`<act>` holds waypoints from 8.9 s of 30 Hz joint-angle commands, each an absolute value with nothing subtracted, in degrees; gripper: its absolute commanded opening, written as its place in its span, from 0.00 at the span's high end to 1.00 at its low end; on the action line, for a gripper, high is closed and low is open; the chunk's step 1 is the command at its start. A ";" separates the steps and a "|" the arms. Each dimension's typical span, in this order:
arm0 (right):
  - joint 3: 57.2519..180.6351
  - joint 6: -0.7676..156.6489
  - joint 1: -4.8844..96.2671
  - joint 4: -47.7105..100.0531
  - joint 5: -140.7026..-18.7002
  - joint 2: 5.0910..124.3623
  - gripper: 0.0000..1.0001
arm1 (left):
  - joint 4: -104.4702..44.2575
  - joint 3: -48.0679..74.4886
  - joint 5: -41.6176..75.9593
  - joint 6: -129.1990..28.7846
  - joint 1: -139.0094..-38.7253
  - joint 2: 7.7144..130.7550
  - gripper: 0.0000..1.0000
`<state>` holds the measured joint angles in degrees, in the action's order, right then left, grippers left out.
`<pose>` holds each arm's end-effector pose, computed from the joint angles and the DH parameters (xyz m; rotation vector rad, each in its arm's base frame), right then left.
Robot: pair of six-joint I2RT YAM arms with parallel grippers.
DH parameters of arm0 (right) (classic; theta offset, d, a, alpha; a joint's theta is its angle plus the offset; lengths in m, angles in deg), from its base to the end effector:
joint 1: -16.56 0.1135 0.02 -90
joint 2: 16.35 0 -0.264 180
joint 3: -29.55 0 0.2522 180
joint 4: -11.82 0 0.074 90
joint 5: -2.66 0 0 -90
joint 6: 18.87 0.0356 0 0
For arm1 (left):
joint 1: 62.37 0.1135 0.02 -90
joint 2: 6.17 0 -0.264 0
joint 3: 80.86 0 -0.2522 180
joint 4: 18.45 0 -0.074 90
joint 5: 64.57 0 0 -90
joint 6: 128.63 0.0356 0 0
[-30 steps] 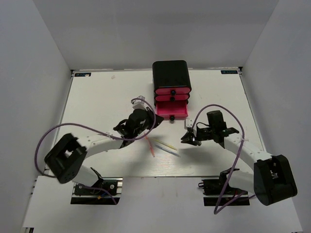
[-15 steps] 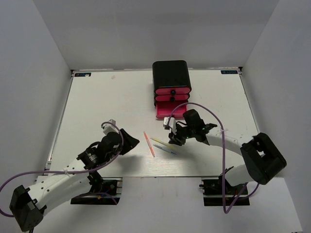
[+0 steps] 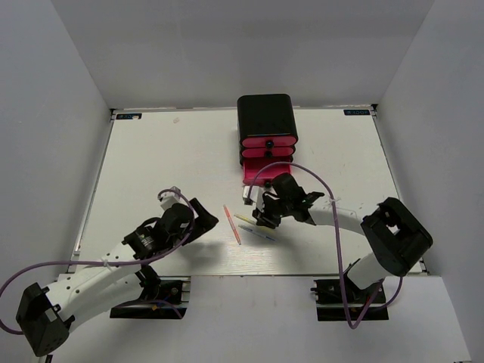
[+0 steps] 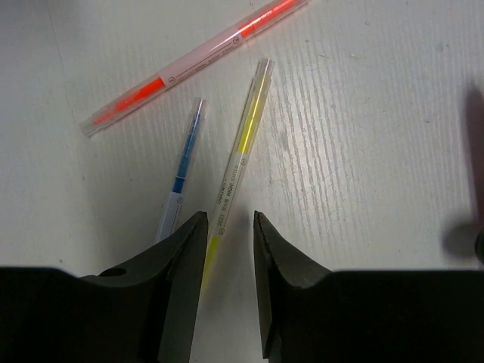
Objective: Sort the stationery into containers
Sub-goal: Grab a piece of stationery with the right arm, then place the stationery into the container, then grab a piece of stationery with the left arm, then place the stationery into the container, then grab a piece of stationery with the right arm
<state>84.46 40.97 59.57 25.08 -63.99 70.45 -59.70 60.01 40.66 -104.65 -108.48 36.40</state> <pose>0.2058 0.2113 0.1682 -1.5579 1.7634 0.5897 0.1137 -0.1048 0.2008 -0.5492 2.3510 -0.6548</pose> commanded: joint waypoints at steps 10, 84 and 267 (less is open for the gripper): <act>86.55 40.45 62.88 23.91 -70.20 74.52 0.62 | -60.51 58.13 42.13 -103.67 -108.51 34.43 0.01; 110.72 6.88 43.81 32.61 -69.50 83.66 1.00 | -104.10 47.32 52.85 -128.10 -108.51 50.43 0.11; 88.75 39.31 57.16 41.14 -59.39 65.82 0.46 | -57.16 52.59 41.43 -84.85 -102.01 30.50 0.00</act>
